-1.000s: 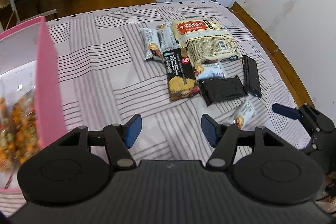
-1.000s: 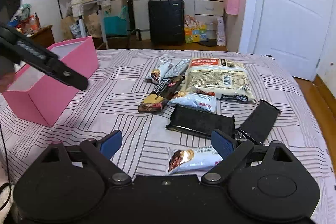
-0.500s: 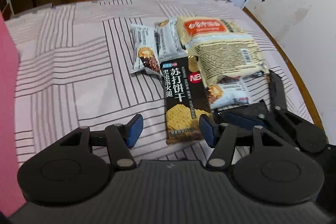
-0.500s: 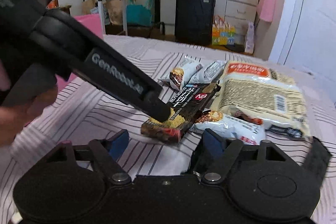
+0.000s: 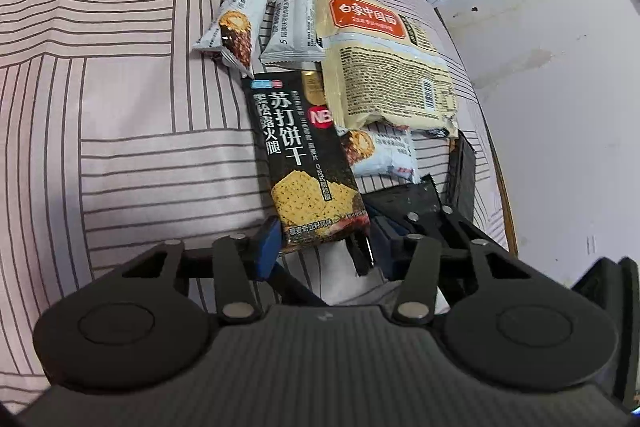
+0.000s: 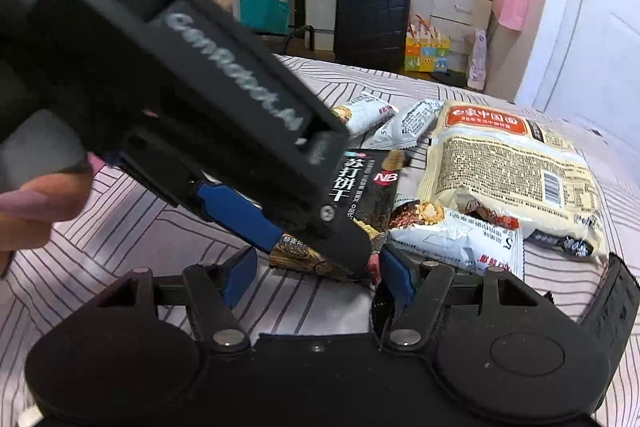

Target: Organize snacks

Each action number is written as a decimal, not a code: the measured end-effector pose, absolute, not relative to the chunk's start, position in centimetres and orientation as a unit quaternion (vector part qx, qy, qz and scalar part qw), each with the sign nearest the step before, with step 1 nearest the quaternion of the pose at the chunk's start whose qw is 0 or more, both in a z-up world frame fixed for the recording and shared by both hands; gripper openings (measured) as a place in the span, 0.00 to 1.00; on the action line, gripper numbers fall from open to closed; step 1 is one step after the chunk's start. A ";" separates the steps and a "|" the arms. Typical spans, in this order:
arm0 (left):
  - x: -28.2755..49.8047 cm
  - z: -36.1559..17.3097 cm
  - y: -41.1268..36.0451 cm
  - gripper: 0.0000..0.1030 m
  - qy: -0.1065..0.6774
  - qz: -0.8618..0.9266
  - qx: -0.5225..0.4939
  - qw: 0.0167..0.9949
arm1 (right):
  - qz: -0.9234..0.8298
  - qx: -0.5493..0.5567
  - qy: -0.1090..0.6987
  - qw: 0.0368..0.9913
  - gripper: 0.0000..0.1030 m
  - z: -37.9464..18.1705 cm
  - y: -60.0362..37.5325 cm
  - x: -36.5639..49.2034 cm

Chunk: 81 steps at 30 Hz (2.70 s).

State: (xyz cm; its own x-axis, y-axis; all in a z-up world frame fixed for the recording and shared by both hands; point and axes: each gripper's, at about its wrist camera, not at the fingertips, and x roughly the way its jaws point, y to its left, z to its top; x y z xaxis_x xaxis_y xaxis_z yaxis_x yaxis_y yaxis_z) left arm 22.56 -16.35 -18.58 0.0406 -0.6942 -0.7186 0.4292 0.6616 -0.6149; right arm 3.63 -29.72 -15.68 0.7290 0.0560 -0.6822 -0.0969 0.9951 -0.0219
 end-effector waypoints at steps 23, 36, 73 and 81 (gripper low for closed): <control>22.7 -19.6 -14.9 0.27 0.548 -0.364 -0.145 0.739 | 0.033 -0.082 0.372 0.924 0.68 -15.1 -27.2 1.4; 21.9 -19.2 -15.5 0.27 0.554 -0.360 -0.142 0.737 | -0.007 -0.071 0.370 0.926 0.57 -15.3 -27.3 3.0; 11.4 -8.0 -1.8 0.31 0.563 -0.328 -0.092 0.753 | 0.100 -0.030 0.394 0.913 0.57 -5.4 -18.5 -5.2; 11.5 -5.8 2.1 0.32 0.542 -0.316 -0.112 0.770 | 0.130 -0.053 0.380 0.914 0.56 -3.2 -15.7 -4.4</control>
